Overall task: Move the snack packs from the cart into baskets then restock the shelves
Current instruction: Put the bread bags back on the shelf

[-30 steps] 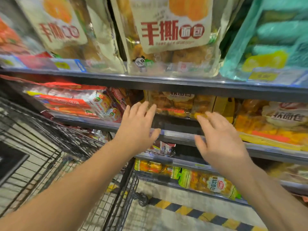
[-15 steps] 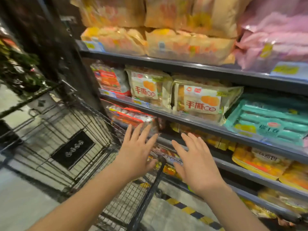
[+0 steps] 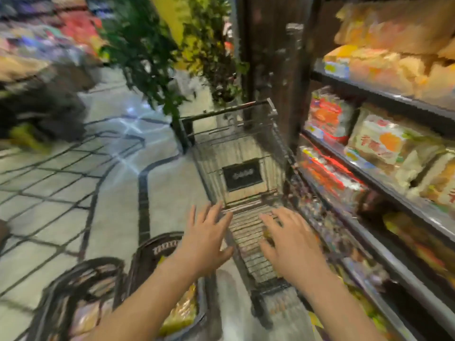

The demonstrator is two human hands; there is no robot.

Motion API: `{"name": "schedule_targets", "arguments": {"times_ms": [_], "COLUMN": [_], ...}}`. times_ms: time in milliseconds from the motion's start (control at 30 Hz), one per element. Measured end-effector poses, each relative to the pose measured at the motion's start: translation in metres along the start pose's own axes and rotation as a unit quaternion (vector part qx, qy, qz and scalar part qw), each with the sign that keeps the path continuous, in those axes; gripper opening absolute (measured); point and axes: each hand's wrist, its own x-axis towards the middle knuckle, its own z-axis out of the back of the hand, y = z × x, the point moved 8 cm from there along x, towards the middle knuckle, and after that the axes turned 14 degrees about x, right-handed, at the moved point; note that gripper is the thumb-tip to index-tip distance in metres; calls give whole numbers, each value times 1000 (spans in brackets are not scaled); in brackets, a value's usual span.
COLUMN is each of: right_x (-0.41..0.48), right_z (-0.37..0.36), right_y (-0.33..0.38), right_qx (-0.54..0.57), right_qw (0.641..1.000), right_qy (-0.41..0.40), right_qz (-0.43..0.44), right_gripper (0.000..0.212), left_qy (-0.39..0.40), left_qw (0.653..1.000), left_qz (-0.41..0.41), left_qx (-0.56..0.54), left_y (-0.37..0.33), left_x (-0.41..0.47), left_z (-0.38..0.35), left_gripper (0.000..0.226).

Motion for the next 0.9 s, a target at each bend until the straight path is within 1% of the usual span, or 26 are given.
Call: {"name": "schedule_targets", "arguments": {"times_ms": [167, 267, 367, 600, 900], "right_x": [4, 9, 17, 58, 131], "right_z": [-61, -98, -137, -221, -346], "right_y": [79, 127, 163, 223, 243], "right_qx": [16, 23, 37, -3, -85], "right_qw": [988, 970, 951, 911, 865], "right_qy": [100, 167, 221, 302, 379], "right_qz": [118, 177, 215, 279, 317], "right_gripper": [58, 62, 63, 63, 58], "left_qy": [61, 93, 129, 177, 233], "left_qw": [990, 976, 959, 924, 884], "left_qz": [124, 191, 243, 307, 336], "left_qx": [-33, -43, -72, -141, -226], "left_y": [60, 92, 118, 155, 205], "left_x": [-85, -130, -165, -194, -156], "left_z": [-60, -93, -124, -195, -304], "left_gripper": [82, 82, 82, 79, 83]}}
